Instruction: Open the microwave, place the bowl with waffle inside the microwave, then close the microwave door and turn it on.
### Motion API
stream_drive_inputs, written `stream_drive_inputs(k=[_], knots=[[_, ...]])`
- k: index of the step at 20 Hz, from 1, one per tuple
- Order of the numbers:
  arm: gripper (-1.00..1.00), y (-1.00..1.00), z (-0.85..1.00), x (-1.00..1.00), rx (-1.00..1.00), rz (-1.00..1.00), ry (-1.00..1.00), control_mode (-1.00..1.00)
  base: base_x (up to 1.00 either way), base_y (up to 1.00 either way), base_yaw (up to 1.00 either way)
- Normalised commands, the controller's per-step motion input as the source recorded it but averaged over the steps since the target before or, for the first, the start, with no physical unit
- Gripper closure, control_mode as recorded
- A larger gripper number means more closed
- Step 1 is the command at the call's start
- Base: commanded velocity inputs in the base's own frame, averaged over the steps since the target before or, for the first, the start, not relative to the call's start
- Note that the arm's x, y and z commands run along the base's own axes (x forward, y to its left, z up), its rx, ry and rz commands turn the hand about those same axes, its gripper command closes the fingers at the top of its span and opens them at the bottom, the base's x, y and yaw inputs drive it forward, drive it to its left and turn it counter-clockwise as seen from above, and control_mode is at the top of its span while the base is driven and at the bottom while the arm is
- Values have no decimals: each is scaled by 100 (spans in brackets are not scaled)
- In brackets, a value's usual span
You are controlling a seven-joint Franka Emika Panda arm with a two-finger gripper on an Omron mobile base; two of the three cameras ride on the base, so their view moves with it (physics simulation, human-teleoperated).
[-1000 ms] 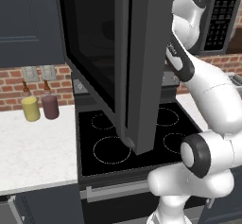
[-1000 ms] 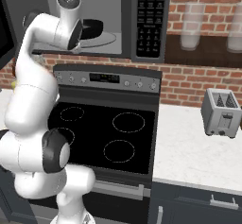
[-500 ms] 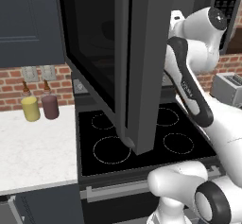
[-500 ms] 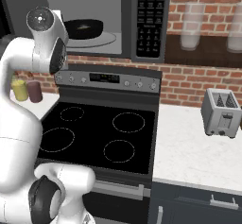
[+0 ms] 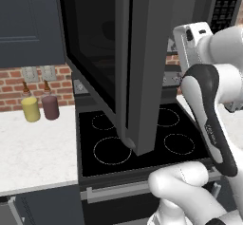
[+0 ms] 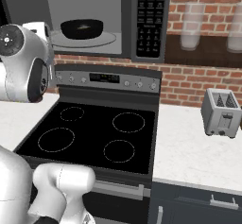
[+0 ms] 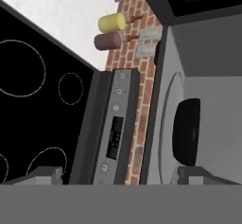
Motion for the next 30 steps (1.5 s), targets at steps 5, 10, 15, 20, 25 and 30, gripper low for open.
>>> stream_drive_inputs(k=[5,10,15,20,25,30], knots=[[100,-3,0,-100,0,0,-4,-100,0,0,0],[100,0,0,-100,0,0,-11,-100,0,0,0],[100,-2,3,-100,0,0,-15,-100,0,0,0],[100,-2,12,-98,3,1,-14,-100,0,0,0],[100,14,3,-84,0,0,-5,-100,0,0,0],[100,37,0,-64,0,0,0,-100,0,0,0]])
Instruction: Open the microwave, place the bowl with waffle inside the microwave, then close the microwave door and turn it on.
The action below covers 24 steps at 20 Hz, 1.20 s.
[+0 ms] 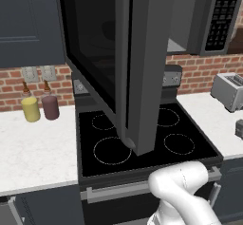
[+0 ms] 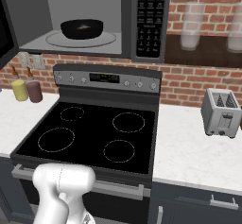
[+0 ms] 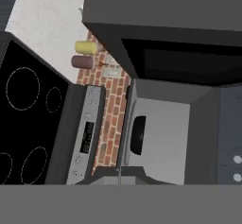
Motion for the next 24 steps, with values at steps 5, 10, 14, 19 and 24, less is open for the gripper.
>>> stream_drive_inputs(k=[5,10,14,19,24], knots=[[100,47,0,-36,0,-4,-2,-100,0,0,0],[100,33,0,-11,0,-16,-10,-100,0,0,0],[100,20,0,-16,0,-20,-13,-100,0,0,0],[100,32,0,-9,-1,-21,-11,-100,0,0,0],[100,51,0,0,-3,-21,-7,-100,0,0,0]])
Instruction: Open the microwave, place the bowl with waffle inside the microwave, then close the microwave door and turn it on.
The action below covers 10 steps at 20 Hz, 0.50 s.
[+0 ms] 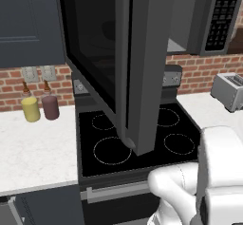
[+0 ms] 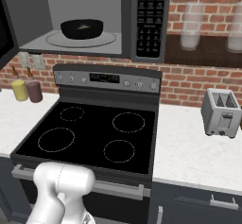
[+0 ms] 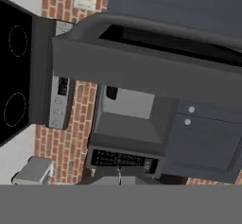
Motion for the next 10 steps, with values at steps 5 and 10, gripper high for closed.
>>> stream_drive_inputs(k=[5,10], knots=[[100,73,0,5,-6,-18,-5,-100,0,0,0],[100,81,0,15,-9,-17,-2,-100,0,0,0]])
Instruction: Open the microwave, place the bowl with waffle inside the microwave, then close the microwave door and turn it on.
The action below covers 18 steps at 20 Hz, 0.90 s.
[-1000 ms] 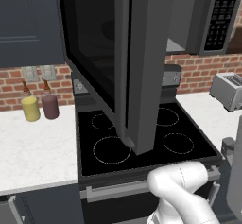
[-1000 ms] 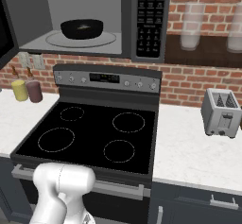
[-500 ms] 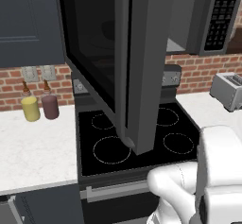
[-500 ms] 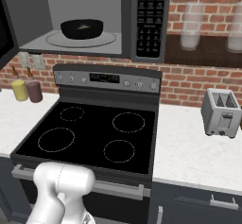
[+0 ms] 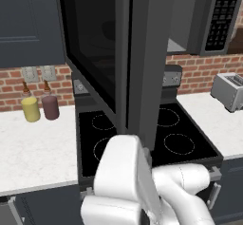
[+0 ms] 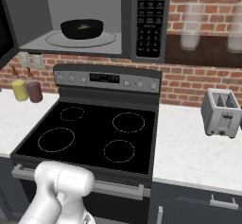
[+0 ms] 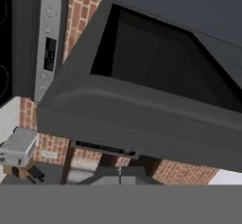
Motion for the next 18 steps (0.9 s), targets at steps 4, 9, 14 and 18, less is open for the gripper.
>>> stream_drive_inputs(k=[4,9,14,18], knots=[[100,86,-15,58,-9,-20,0,-100,0,0,0],[100,75,-31,100,-4,-22,6,-100,0,0,0],[100,11,-5,100,0,-18,3,-100,0,0,0],[100,-47,12,100,0,-9,0,-100,0,0,0]])
